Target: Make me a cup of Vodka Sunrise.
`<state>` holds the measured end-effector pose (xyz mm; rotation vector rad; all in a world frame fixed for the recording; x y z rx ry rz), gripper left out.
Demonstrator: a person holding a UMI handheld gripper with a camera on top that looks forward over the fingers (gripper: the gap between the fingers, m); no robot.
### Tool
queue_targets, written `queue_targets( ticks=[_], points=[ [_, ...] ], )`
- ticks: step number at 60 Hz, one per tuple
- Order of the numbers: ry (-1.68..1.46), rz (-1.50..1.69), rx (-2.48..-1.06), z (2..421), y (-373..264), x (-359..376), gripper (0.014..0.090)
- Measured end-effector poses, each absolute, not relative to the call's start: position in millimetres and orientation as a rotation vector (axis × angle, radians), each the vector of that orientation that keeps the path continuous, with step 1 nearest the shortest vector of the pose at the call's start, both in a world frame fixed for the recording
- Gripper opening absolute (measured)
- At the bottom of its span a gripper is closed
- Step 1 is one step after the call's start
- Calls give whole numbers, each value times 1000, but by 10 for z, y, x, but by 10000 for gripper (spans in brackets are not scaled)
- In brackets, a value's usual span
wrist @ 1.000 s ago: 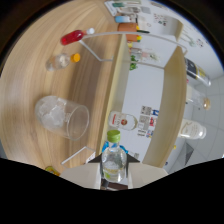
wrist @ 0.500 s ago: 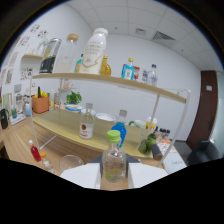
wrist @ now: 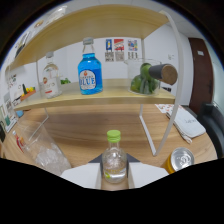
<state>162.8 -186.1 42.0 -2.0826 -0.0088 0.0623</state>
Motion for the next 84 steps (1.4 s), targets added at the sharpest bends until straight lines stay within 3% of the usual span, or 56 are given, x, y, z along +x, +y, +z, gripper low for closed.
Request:
queue_targets(
  ticks=[34,41,46,52,68,84],
  points=[
    [-26,41,-2159,157,-2023,1652,377],
    [0,12,-2167,216,-2103,1711,523],
    [28,-1,-2169,350,-2178,1729,725],
    [61,-2,-2137,658,-2293,1699,842],
    [102,-76,-2120,1453,-2795,1454,852],
    [83,-87,-2165,1737,-3243,906,856]
  ],
)
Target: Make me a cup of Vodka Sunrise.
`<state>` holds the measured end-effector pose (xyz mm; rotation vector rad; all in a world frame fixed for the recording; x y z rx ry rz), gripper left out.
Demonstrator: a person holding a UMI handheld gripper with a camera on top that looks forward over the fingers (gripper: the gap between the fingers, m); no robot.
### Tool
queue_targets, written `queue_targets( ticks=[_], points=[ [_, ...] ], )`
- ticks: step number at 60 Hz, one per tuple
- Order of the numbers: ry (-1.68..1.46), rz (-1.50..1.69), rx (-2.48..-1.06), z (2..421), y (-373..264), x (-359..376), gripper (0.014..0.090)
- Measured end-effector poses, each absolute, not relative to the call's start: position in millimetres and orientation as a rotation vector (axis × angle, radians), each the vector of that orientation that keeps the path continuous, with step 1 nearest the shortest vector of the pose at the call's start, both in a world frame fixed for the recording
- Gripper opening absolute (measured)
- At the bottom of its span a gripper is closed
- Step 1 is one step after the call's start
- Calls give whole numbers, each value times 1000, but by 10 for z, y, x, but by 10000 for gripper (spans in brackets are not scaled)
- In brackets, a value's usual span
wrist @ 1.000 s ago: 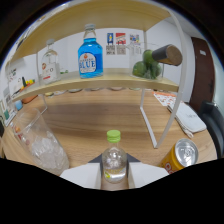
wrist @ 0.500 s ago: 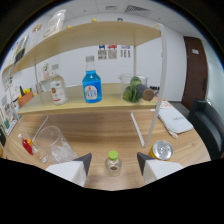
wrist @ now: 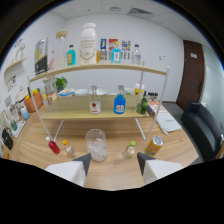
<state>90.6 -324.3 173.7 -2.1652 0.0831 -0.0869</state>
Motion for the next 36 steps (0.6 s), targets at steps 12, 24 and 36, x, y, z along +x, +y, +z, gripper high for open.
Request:
queue_targets(
  ticks=[12,24,36],
  points=[
    [44,-100,-2183,1744,-3358,541,860],
    [44,-74,-2190,1723,-3378,284,858],
    [45,-72,-2199,1682,-3371,171,860]
  ],
)
